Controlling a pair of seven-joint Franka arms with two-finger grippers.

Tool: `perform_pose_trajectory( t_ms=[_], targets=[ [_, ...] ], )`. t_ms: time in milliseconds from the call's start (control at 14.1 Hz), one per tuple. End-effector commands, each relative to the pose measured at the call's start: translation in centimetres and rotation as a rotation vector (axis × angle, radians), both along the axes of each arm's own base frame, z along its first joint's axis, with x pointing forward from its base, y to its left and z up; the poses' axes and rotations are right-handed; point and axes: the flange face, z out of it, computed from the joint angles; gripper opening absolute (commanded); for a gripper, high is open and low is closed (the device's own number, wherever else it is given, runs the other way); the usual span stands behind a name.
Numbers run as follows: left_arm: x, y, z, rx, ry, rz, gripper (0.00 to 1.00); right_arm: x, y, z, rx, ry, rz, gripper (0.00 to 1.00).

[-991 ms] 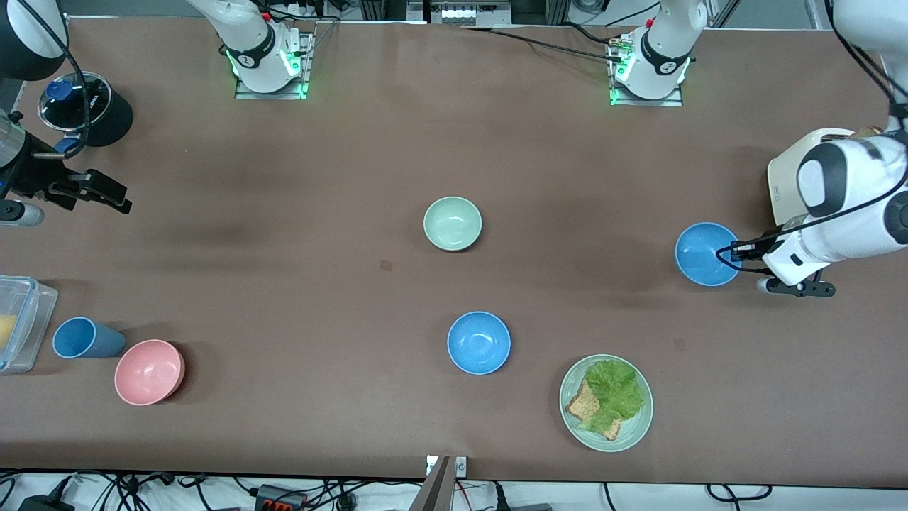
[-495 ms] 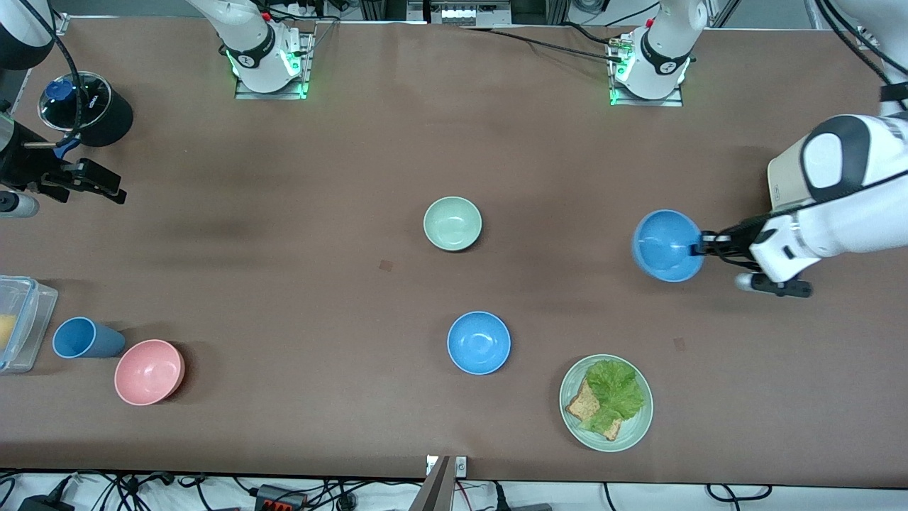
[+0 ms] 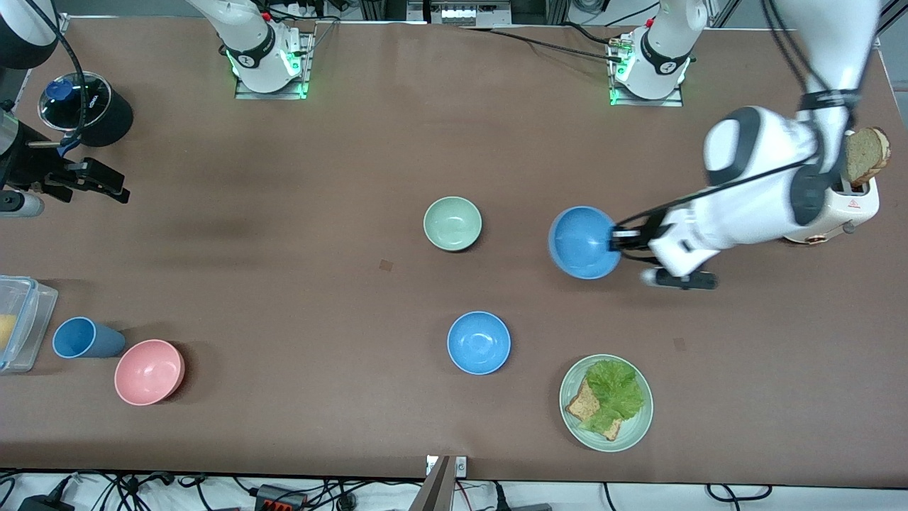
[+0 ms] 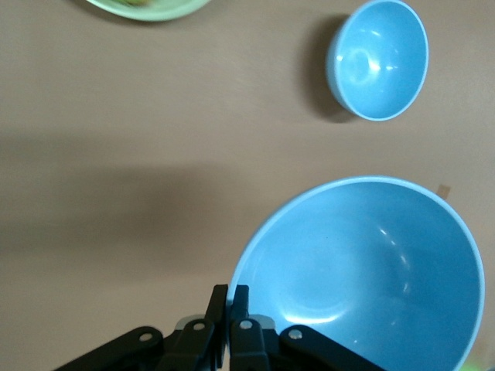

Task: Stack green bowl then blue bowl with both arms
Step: 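Lift and carry the blue bowl over the green bowl with the left gripper, then lower the blue bowl into the green bowl and open the left gripper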

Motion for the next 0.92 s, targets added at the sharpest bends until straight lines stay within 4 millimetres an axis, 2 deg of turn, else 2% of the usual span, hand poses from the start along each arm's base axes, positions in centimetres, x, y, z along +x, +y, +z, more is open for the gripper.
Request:
perform_pose_trajectory(
  t_ms=[0, 212, 283, 425, 708, 849],
  targets=[
    [-0.8, -6.6, -0.1, 0.081, -0.005, 0.061, 0.00, -0.3, 0.0, 0.6, -0.009, -0.003, 0.012, 1.00],
    [-2.9, -12.4, -2.6, 0.133, 0.021, 0.156, 0.00, -0.3, 0.0, 0.6, -0.011, -0.003, 0.015, 1.00],
    [-3.5, -13.7, -3.5, 0.139, 0.041, 0.202, 0.00, -0.3, 0.0, 0.6, -0.009, 0.000, 0.015, 1.00],
    [-4.5, -15.2, -4.4, 0.161, 0.070, 0.288, 0.00, -0.2, 0.0, 0.6, -0.010, -0.006, 0.011, 1.00],
    [-7.9, -19.0, -6.7, 0.162, 0.082, 0.439, 0.00, 0.0, -0.1, 0.5, -0.010, -0.011, 0.007, 1.00],
    [-8.9, -19.4, -7.9, 0.165, 0.090, 0.475, 0.00, 0.1, 0.0, 0.5, -0.010, -0.014, 0.009, 1.00]
  ],
)
